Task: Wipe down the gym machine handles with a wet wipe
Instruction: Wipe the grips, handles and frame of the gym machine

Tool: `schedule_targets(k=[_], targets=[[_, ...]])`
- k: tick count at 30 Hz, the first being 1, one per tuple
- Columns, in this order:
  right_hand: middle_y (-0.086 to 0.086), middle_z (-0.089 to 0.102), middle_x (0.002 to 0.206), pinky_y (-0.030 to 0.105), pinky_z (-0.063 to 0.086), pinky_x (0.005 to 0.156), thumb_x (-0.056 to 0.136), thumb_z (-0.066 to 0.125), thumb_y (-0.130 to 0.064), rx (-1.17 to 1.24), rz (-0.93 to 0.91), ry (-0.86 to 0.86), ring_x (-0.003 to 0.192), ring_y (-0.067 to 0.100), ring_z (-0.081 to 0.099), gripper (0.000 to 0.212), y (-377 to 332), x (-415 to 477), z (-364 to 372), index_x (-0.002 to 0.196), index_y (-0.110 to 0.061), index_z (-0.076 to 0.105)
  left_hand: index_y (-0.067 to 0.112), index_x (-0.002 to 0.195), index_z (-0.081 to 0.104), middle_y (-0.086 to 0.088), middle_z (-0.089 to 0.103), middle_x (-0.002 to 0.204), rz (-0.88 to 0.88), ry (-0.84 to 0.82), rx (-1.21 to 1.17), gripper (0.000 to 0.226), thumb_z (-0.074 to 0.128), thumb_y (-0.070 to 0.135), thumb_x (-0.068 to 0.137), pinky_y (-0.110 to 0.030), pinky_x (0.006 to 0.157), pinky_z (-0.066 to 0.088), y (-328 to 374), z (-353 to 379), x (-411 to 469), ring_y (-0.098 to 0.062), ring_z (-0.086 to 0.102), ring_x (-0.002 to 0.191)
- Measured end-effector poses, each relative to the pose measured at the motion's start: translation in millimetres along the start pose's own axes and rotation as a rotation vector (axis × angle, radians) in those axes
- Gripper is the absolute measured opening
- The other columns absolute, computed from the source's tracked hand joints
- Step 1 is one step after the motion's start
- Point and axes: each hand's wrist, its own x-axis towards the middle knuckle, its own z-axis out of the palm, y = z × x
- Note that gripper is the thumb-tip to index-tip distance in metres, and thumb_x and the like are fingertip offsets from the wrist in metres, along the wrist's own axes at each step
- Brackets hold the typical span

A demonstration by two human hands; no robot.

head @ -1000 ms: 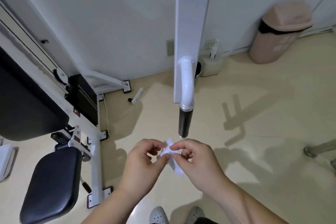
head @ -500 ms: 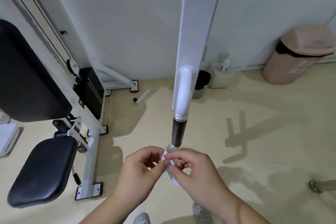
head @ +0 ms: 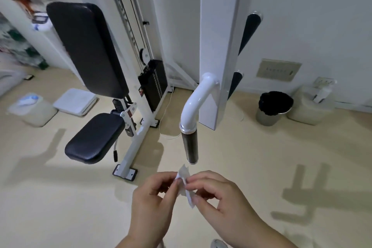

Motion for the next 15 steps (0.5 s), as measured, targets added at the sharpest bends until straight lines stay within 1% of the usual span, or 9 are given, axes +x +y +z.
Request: schedule_targets(k=[2, 4, 7, 8, 10, 11, 13, 15], targets=[[-0.019, 0.066, 0.115, 0.013, 0.050, 0.080, 0.089, 0.063, -0.009, -0.027, -0.043, 0.032, 0.092, 0.012, 0.069, 0.029, -1.9, -0.1, -9.6, 0.102, -0.031, 0.077, 0.039, 0.083, 0.077, 0.016, 0.075, 0.078, 0.004, 0.082, 0.002, 0.033, 0.080, 0.006, 0.083, -0.010, 0.065, 0.049, 3.5, 1.5, -0.9, -0.010, 0.069, 0.072], [-0.018, 0.065, 0.114, 0.013, 0.048, 0.082, 0.089, 0.062, -0.007, -0.083, -0.088, 0.112, 0.095, 0.011, 0.068, 0.029, -7.3, 2.5, -23.7, 0.102, -0.028, 0.077, 0.038, 0.079, 0.077, 0.017, 0.075, 0.079, 0.031, 0.148, -0.009, 0.033, 0.080, 0.005, 0.083, -0.011, 0.066, 0.050, 7.0, 3.6, 1.9, -0.010, 0.069, 0.073], [-0.016, 0.062, 0.116, 0.018, 0.047, 0.092, 0.090, 0.060, -0.007, -0.286, -0.245, 0.274, 0.108, 0.013, 0.063, 0.031, -28.2, 14.9, -48.7, 0.111, -0.024, 0.074, 0.036, 0.082, 0.076, 0.019, 0.074, 0.084, 0.083, 0.202, -0.015, 0.032, 0.079, 0.005, 0.084, -0.011, 0.069, 0.050, 10.8, 7.5, 10.1, -0.007, 0.068, 0.080], [-0.008, 0.062, 0.118, 0.021, 0.046, 0.095, 0.091, 0.060, -0.005, -0.387, -0.334, 0.324, 0.110, 0.014, 0.061, 0.031, -37.8, 22.2, -56.9, 0.114, -0.019, 0.074, 0.034, 0.082, 0.076, 0.017, 0.074, 0.085, 0.109, 0.214, -0.005, 0.030, 0.079, 0.005, 0.084, -0.011, 0.071, 0.049, 11.2, 9.3, 13.8, -0.008, 0.067, 0.083], [0.006, 0.064, 0.120, 0.023, 0.040, 0.100, 0.091, 0.060, -0.003, -0.583, -0.533, 0.408, 0.106, 0.024, 0.060, 0.030, -58.3, 40.7, -69.9, 0.116, -0.012, 0.075, 0.036, 0.082, 0.074, 0.010, 0.069, 0.087, 0.143, 0.225, 0.006, 0.031, 0.080, 0.006, 0.084, -0.013, 0.071, 0.047, 11.3, 13.2, 21.5, -0.011, 0.064, 0.085], [0.009, 0.066, 0.121, 0.024, 0.039, 0.101, 0.093, 0.060, -0.004, -0.655, -0.624, 0.424, 0.103, 0.029, 0.060, 0.029, -68.0, 51.3, -74.4, 0.117, -0.010, 0.075, 0.039, 0.082, 0.072, 0.007, 0.066, 0.087, 0.147, 0.238, -0.009, 0.034, 0.080, 0.006, 0.083, -0.010, 0.070, 0.045, 11.7, 14.8, 25.5, -0.010, 0.063, 0.083], [0.010, 0.067, 0.128, 0.034, 0.043, 0.100, 0.098, 0.060, -0.010, -0.770, -0.740, 0.402, 0.104, 0.036, 0.061, 0.027, -83.9, 70.7, -77.5, 0.122, -0.011, 0.074, 0.043, 0.082, 0.070, 0.004, 0.064, 0.084, 0.154, 0.268, -0.066, 0.039, 0.079, 0.005, 0.084, -0.006, 0.068, 0.042, 13.1, 17.5, 33.9, -0.007, 0.061, 0.079], [0.005, 0.066, 0.134, 0.044, 0.050, 0.091, 0.098, 0.065, -0.016, -0.867, -0.740, 0.334, 0.102, 0.034, 0.060, 0.029, -91.0, 83.5, -72.8, 0.126, -0.018, 0.073, 0.042, 0.084, 0.073, 0.005, 0.068, 0.082, 0.155, 0.279, -0.140, 0.036, 0.077, 0.006, 0.087, -0.007, 0.069, 0.044, 16.3, 20.3, 42.1, -0.008, 0.063, 0.082]])
